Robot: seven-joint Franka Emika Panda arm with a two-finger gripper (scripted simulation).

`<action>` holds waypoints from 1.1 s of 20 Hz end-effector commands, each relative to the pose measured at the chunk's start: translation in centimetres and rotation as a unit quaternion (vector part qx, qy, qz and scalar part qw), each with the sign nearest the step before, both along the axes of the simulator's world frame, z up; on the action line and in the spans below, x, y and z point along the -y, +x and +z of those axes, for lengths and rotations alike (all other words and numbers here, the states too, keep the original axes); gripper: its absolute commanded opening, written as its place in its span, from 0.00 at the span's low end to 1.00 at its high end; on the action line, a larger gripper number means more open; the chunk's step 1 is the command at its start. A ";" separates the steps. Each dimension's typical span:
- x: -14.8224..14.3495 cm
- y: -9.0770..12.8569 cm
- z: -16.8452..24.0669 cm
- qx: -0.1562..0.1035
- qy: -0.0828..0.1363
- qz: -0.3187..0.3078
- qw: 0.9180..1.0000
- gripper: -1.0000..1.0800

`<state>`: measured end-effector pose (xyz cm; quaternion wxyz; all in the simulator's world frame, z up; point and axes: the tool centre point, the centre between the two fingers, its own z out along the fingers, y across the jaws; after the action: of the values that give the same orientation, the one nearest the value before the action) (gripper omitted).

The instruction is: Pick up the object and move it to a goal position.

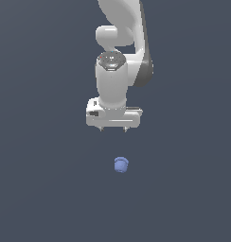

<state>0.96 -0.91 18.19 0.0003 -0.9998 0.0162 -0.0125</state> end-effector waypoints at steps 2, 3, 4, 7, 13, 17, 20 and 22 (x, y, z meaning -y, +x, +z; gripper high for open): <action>-0.1 0.0 0.0 0.000 0.000 0.001 1.000 0.96; -0.2 0.1 0.0 0.000 -0.001 0.004 1.000 0.96; -0.5 0.1 0.1 0.001 -0.002 0.008 1.000 0.96; -1.7 0.4 0.3 0.002 -0.006 0.030 1.000 0.96; -2.2 0.5 0.4 0.003 -0.008 0.041 0.999 0.96; -2.2 0.9 0.1 0.003 -0.007 0.035 0.999 0.96; -2.3 1.5 -0.4 0.002 -0.006 0.028 1.000 0.96; -2.3 2.1 -0.9 0.001 -0.006 0.021 1.000 0.96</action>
<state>2.68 1.39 17.67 -0.0055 -0.9998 -0.0098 -0.0142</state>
